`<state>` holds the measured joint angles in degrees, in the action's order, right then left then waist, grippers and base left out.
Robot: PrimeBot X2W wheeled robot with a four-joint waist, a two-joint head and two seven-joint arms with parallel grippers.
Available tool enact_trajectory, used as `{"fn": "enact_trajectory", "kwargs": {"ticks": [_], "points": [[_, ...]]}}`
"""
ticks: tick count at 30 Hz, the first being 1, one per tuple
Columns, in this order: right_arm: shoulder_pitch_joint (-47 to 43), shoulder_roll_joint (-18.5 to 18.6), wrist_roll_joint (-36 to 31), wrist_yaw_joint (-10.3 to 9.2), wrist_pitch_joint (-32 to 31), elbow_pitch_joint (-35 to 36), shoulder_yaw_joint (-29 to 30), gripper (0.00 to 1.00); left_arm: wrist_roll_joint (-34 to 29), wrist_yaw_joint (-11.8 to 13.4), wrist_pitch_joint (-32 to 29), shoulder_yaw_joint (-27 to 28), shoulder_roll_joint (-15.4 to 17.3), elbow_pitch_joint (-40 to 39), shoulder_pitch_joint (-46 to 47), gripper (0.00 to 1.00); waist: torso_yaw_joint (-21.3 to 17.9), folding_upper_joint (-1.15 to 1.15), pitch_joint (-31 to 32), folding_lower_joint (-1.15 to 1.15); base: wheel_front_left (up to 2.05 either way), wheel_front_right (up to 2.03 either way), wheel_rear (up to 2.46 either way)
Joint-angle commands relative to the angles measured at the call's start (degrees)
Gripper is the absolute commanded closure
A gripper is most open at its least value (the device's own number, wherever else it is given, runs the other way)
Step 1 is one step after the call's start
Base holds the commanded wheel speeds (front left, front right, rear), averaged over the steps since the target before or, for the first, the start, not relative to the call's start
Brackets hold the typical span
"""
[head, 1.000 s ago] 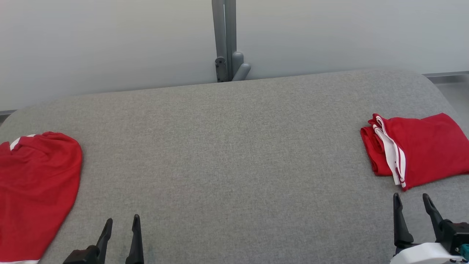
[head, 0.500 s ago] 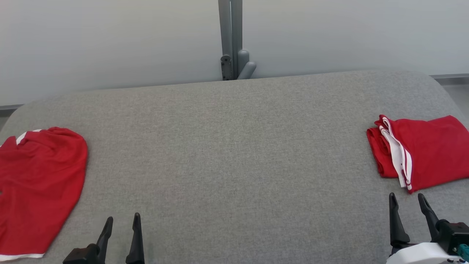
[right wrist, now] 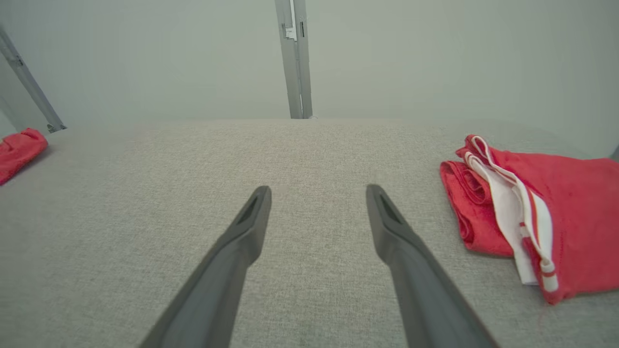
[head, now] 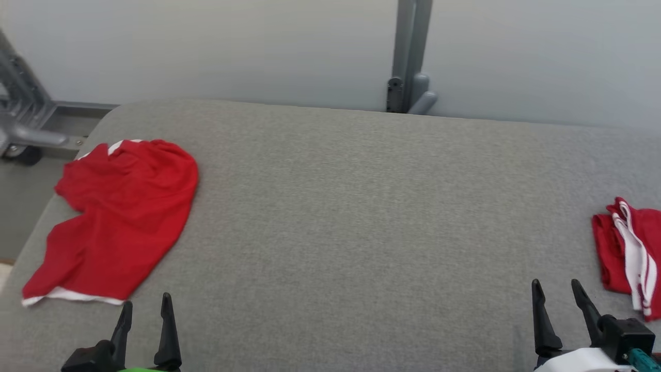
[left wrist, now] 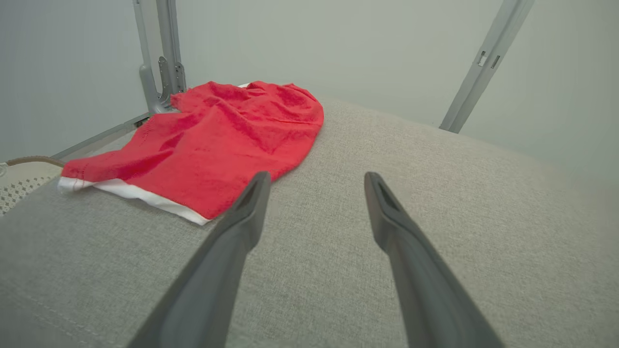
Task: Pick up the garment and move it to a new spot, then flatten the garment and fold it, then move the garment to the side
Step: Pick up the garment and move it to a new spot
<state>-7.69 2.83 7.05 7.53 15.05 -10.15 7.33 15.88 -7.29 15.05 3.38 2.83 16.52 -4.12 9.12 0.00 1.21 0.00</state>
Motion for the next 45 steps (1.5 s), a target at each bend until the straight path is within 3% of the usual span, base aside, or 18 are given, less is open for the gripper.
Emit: {"fn": "enact_trajectory", "kwargs": {"ticks": [1,7,13,29,34,42,45], "points": [[0.56,0.13,0.41,-0.09,0.13,-0.18,-0.55,0.0,0.06,0.1,0.15,0.56,0.19,-0.14,-0.06,0.0,8.07,0.0,0.6,0.0,0.0,0.0,0.0],[1.99,0.15,0.96,-0.09,0.14,-0.49,-4.39,0.0,-0.16,0.15,0.14,2.94,0.17,-0.57,-1.18,0.0,16.42,0.0,0.78,0.0,0.0,0.0,0.0],[1.79,0.16,1.14,-0.09,0.13,-0.47,-6.42,0.0,0.42,0.07,0.15,3.38,0.18,-0.98,-1.18,0.0,19.27,0.0,0.75,0.0,0.0,0.0,0.0],[1.43,0.17,0.56,-0.09,0.13,0.59,-6.02,0.0,-0.13,0.01,0.14,4.23,0.17,-1.28,-0.56,0.0,17.73,0.0,-0.52,0.0,0.0,0.0,0.0],[4.81,0.28,-1.92,-0.08,0.14,2.11,-5.23,0.0,1.54,-0.12,0.15,3.88,0.17,-1.59,3.23,0.0,15.85,0.0,-6.54,0.0,0.0,0.0,0.0],[12.34,3.68,-3.97,-0.09,0.13,4.41,-4.78,0.0,6.68,-0.27,0.07,2.75,0.16,2.48,13.69,0.0,13.17,0.0,-18.86,0.0,0.0,0.0,0.0],[14.98,5.35,-4.68,-0.08,0.14,5.32,-4.61,0.0,10.31,-0.24,0.08,0.07,2.11,7.08,19.9,0.0,12.47,0.0,-23.4,0.0,0.0,0.0,0.0]]}}
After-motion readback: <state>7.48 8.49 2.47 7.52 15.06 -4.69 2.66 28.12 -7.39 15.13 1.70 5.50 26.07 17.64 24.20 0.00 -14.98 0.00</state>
